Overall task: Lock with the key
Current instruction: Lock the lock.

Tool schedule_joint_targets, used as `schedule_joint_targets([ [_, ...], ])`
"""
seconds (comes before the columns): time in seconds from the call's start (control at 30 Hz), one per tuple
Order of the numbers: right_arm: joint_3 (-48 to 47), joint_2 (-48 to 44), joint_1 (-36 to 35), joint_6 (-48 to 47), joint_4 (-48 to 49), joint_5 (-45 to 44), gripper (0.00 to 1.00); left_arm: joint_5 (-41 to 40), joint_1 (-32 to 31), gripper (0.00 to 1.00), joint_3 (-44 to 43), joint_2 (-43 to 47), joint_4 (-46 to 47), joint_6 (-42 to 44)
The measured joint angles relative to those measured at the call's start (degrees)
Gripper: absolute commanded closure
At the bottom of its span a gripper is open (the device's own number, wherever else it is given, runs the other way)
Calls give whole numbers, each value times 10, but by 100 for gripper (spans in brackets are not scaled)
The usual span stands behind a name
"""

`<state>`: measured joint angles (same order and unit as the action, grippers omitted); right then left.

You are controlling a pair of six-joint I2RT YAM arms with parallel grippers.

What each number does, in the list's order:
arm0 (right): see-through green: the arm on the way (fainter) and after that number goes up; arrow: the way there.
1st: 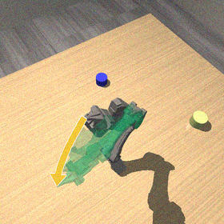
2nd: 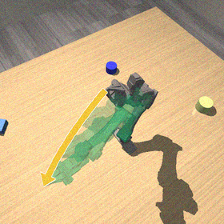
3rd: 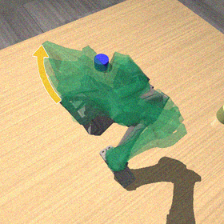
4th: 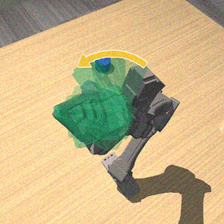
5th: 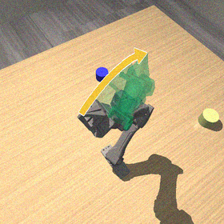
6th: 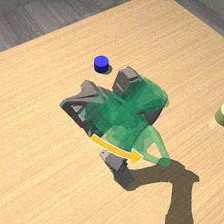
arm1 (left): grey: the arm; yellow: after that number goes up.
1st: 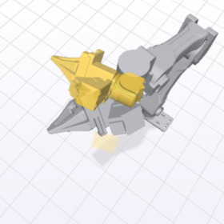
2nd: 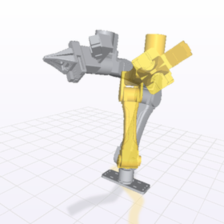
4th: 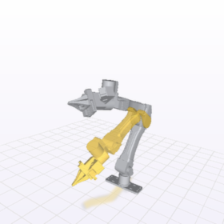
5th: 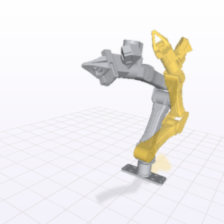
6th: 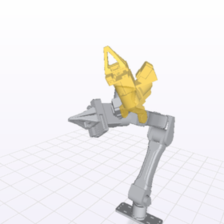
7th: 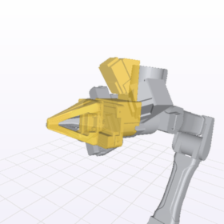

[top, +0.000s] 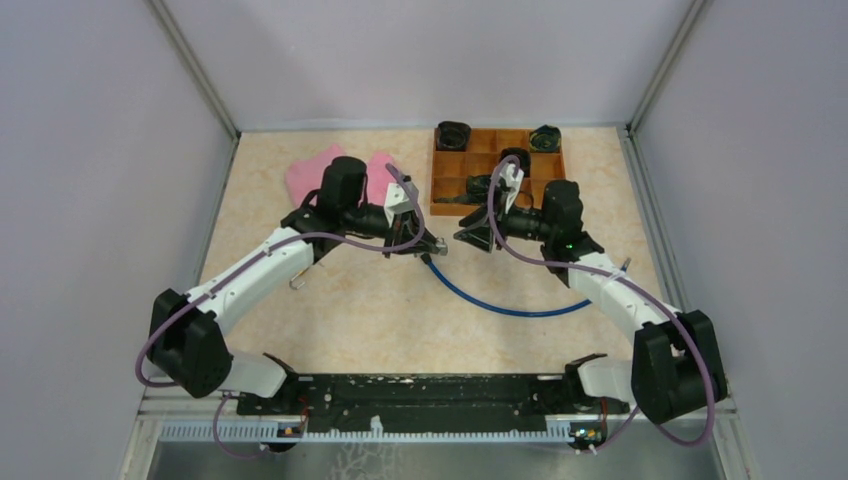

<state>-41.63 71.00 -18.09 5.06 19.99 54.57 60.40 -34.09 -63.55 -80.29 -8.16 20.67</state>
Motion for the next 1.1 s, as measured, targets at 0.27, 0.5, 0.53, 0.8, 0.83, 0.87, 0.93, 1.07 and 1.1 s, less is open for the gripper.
schedule_joint_targets([
  [0.27, 0, -9, -3, -12, 4, 59, 49, -20, 1, 100, 0, 0, 17, -61],
  [0.5, 7, -20, -9, -7, 23, 90, 43, -17, 1, 100, 9, 0, 83, -185],
  [0.53, 12, -24, -9, -6, 28, 94, 42, -17, 1, 100, 16, 0, 95, -204],
  [0.8, 19, -38, -9, 8, 30, 114, 39, -16, 1, 100, 26, 0, 130, -292],
  [0.83, 19, -38, -9, 8, 26, 114, 39, -16, 1, 100, 26, 0, 134, -301],
  [0.87, 18, -38, -9, 7, 22, 115, 39, -16, 1, 100, 26, 0, 136, -308],
  [0.93, 17, -38, -9, 7, 10, 116, 38, -16, 1, 100, 27, -1, 141, -322],
  [1.07, 10, -38, -9, 7, -8, 119, 37, -14, 1, 100, 30, -2, 148, -339],
  [1.1, 10, -38, -9, 7, -9, 120, 37, -13, 1, 100, 31, -2, 149, -342],
])
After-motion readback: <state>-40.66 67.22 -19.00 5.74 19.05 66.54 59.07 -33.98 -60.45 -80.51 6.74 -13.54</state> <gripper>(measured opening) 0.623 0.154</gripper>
